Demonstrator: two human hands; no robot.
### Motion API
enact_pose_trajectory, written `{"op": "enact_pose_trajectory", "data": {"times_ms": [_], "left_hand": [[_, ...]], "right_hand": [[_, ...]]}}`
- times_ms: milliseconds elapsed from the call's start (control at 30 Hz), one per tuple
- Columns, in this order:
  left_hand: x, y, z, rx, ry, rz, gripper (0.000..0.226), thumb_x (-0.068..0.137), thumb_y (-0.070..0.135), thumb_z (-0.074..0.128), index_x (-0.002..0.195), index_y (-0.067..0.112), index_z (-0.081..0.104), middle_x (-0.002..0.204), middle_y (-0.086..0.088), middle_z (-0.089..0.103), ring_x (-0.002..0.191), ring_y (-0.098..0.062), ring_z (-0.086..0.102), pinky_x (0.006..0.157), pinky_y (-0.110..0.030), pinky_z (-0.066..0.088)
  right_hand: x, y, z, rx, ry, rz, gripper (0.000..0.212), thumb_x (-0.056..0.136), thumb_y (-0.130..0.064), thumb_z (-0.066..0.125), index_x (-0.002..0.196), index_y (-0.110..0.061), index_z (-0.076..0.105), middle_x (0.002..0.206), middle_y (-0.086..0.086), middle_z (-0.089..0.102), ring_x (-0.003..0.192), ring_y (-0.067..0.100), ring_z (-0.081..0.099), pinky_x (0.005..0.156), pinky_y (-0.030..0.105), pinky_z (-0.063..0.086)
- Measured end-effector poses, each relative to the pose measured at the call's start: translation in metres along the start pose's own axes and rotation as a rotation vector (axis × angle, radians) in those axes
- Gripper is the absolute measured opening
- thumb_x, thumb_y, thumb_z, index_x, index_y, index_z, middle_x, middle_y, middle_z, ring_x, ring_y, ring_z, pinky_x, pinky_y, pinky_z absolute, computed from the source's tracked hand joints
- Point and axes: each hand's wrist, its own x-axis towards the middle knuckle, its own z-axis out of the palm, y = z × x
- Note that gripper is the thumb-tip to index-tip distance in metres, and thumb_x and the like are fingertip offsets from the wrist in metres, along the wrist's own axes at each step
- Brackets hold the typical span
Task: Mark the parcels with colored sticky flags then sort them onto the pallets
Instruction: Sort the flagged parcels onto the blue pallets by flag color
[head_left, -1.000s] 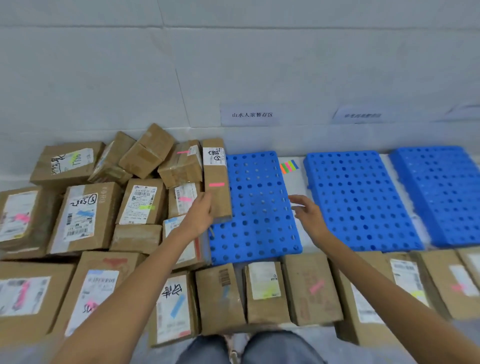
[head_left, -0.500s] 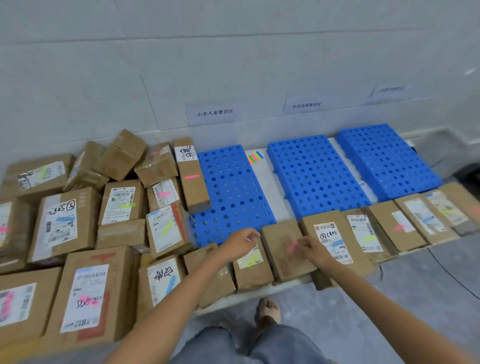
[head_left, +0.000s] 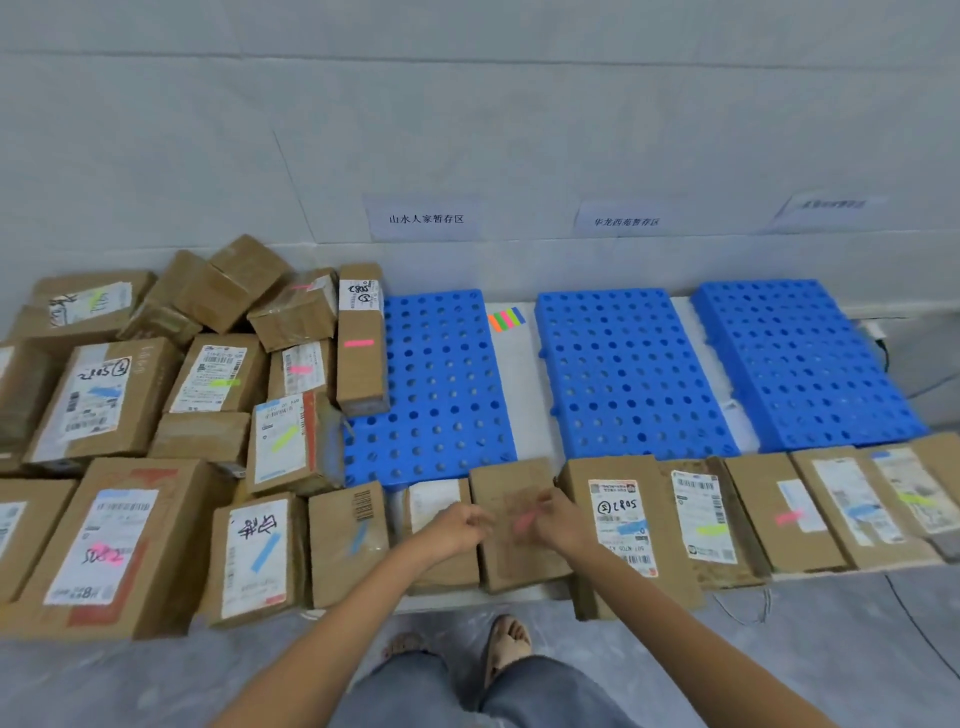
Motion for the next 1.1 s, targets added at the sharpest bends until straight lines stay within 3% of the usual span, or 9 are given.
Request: {"op": "enact_pose_trajectory", "data": {"times_ms": [100, 233, 333, 400, 533, 733, 900, 1033, 1100], "left_hand": [[-0.004, -0.003, -0.007, -0.136, 0.057, -0.052, 0.031, 0.095, 0.009, 0.05, 0.124, 0.014, 0.06, 0.134, -0.004, 0.053, 0.124, -0.017, 0.049, 0.102, -0.027, 0.041], [-0.022, 0.007, -0.019, -0.335, 0.211, -0.001, 0.03, 0.094, 0.001, 0.05, 0.119, 0.011, 0.063, 0.128, -0.005, 0.059, 0.109, -0.013, 0.057, 0.085, -0.018, 0.048], [-0.032, 0.028, -0.028, -0.422, 0.332, 0.12, 0.029, 0.094, 0.004, 0.051, 0.119, 0.013, 0.062, 0.122, -0.003, 0.059, 0.113, -0.014, 0.055, 0.09, -0.022, 0.048], [-0.031, 0.041, -0.033, -0.386, 0.403, 0.213, 0.03, 0.093, 0.005, 0.054, 0.119, 0.019, 0.062, 0.121, 0.0, 0.053, 0.119, -0.015, 0.051, 0.101, -0.029, 0.043], [-0.014, 0.067, -0.05, -0.281, 0.54, 0.338, 0.031, 0.091, 0.01, 0.058, 0.118, 0.025, 0.061, 0.127, 0.007, 0.042, 0.125, -0.009, 0.041, 0.096, -0.014, 0.038], [0.034, 0.079, -0.109, -0.132, 0.621, 0.349, 0.043, 0.088, 0.014, 0.063, 0.129, 0.022, 0.053, 0.148, 0.002, 0.031, 0.14, -0.01, 0.024, 0.11, -0.026, 0.026], [0.083, 0.064, -0.172, 0.036, 0.675, 0.318, 0.044, 0.085, 0.012, 0.065, 0.127, 0.018, 0.051, 0.137, 0.001, 0.044, 0.135, -0.02, 0.034, 0.112, -0.035, 0.029], [0.115, 0.029, -0.2, 0.41, 0.656, 0.036, 0.06, 0.096, 0.033, 0.048, 0.147, 0.016, 0.024, 0.157, -0.009, 0.012, 0.146, -0.027, 0.0, 0.118, -0.042, 0.006], [0.125, 0.01, -0.203, 0.527, 0.639, -0.089, 0.065, 0.098, 0.048, 0.028, 0.151, 0.017, 0.007, 0.159, -0.008, -0.002, 0.146, -0.027, -0.009, 0.117, -0.042, -0.002]], "right_hand": [[-0.007, -0.001, -0.013, 0.066, 0.005, -0.057, 0.06, 0.079, -0.012, 0.069, 0.132, -0.011, 0.039, 0.128, 0.006, 0.051, 0.114, 0.023, 0.05, 0.092, 0.031, 0.04], [-0.015, 0.001, -0.034, 0.221, 0.017, -0.186, 0.036, 0.093, -0.008, 0.05, 0.128, -0.01, 0.043, 0.124, 0.006, 0.055, 0.098, 0.016, 0.052, 0.072, 0.02, 0.046], [-0.012, -0.007, -0.047, 0.353, 0.024, -0.273, 0.037, 0.09, -0.004, 0.053, 0.124, -0.018, 0.051, 0.118, 0.006, 0.059, 0.098, 0.02, 0.06, 0.068, 0.024, 0.052], [-0.006, -0.017, -0.053, 0.379, 0.041, -0.38, 0.039, 0.087, -0.002, 0.055, 0.113, -0.029, 0.06, 0.117, 0.004, 0.058, 0.102, 0.018, 0.059, 0.079, 0.03, 0.054], [0.002, -0.06, -0.071, 0.308, 0.079, -0.568, 0.057, 0.085, 0.008, 0.042, 0.095, -0.046, 0.058, 0.109, -0.018, 0.045, 0.105, -0.006, 0.041, 0.08, 0.009, 0.036], [0.057, -0.126, -0.069, 0.32, 0.044, -0.6, 0.044, 0.087, 0.005, 0.043, 0.115, -0.026, 0.057, 0.129, 0.0, 0.044, 0.117, 0.013, 0.045, 0.09, 0.023, 0.045], [0.115, -0.183, -0.049, 0.284, -0.016, -0.615, 0.039, 0.089, 0.002, 0.047, 0.114, -0.026, 0.053, 0.126, 0.0, 0.044, 0.122, 0.019, 0.044, 0.091, 0.022, 0.044], [0.164, -0.191, -0.027, -0.152, -0.206, -0.578, 0.06, 0.096, -0.014, 0.049, 0.148, -0.019, 0.018, 0.15, 0.008, 0.022, 0.144, 0.026, 0.011, 0.106, 0.028, 0.03], [0.177, -0.187, -0.013, -0.192, -0.258, -0.594, 0.077, 0.096, -0.025, 0.051, 0.15, -0.028, -0.004, 0.152, 0.008, 0.015, 0.141, 0.026, 0.019, 0.096, 0.018, 0.036]]}}
